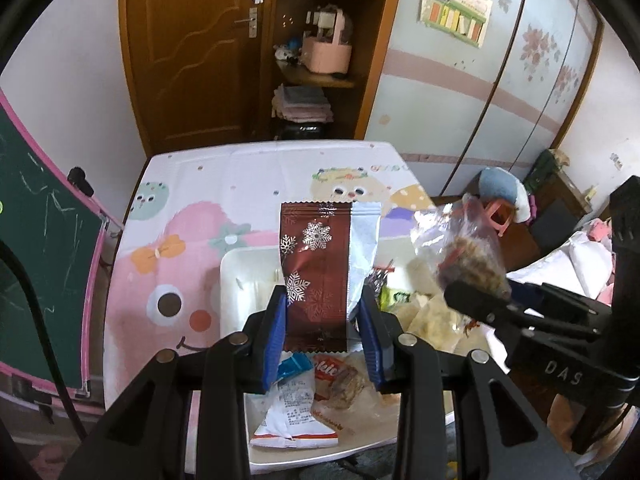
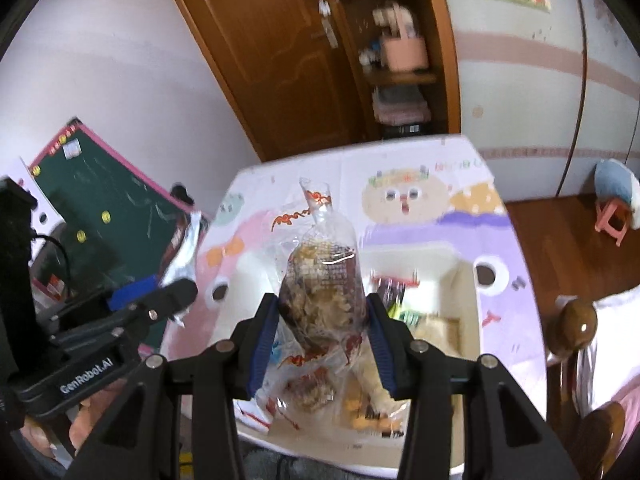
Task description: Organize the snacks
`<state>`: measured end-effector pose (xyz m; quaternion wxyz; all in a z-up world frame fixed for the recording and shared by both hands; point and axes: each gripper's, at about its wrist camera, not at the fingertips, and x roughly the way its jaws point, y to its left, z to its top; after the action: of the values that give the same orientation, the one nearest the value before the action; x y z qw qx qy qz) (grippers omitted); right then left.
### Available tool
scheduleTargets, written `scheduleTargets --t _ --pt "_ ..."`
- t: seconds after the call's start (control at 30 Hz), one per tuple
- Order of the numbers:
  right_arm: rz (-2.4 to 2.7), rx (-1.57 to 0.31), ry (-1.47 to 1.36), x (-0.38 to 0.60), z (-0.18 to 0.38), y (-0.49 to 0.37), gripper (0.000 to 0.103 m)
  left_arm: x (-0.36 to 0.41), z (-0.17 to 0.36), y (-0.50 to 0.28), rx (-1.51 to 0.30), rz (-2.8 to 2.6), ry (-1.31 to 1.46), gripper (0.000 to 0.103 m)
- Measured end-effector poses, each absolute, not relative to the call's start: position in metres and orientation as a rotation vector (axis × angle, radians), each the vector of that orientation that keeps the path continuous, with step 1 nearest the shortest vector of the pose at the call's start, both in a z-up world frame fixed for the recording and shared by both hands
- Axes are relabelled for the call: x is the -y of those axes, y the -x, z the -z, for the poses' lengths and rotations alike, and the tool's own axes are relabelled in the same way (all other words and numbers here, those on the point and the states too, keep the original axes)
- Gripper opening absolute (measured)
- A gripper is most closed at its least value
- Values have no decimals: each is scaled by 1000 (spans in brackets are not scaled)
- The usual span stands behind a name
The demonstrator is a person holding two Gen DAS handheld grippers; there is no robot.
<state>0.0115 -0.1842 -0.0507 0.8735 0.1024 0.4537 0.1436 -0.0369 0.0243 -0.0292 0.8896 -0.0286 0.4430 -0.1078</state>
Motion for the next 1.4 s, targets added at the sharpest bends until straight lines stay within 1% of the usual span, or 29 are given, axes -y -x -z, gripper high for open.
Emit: scheduleTargets --t 0.1,0.13,0.17,0.23,0.27,0.3,0.53,0.7,0.97,1.27,1.4 --pt "-301 -993 -231 185 63 -13 45 -27 43 34 -962 214 72 33" --pt "-304 -996 -247 187 65 -13 45 -28 46 33 -969 206 71 37" --pt "-313 -1001 -259 188 66 -13 45 -31 50 32 -976 189 68 44" --pt "-334 -1021 -281 187 69 -13 48 -33 54 33 -979 163 71 90" --pt "-326 -1024 -284 187 69 -13 53 -36 56 34 -969 146 91 95" --pt "-304 -1028 -274 186 70 -12 57 -38 56 35 -963 141 101 97" --pt "-212 -1005 -186 179 63 -3 61 -42 65 32 -1011 104 105 97" --pt "-195 -961 -141 175 53 3 61 -38 62 35 -1001 104 74 99" --pt "-181 -936 -130 173 48 7 62 -38 56 44 -996 94 90 100" --pt "-163 -892 -91 166 40 15 62 -38 34 57 -898 30 45 103" --pt "-150 -878 -81 165 37 19 62 -38 30 59 -882 23 34 103"
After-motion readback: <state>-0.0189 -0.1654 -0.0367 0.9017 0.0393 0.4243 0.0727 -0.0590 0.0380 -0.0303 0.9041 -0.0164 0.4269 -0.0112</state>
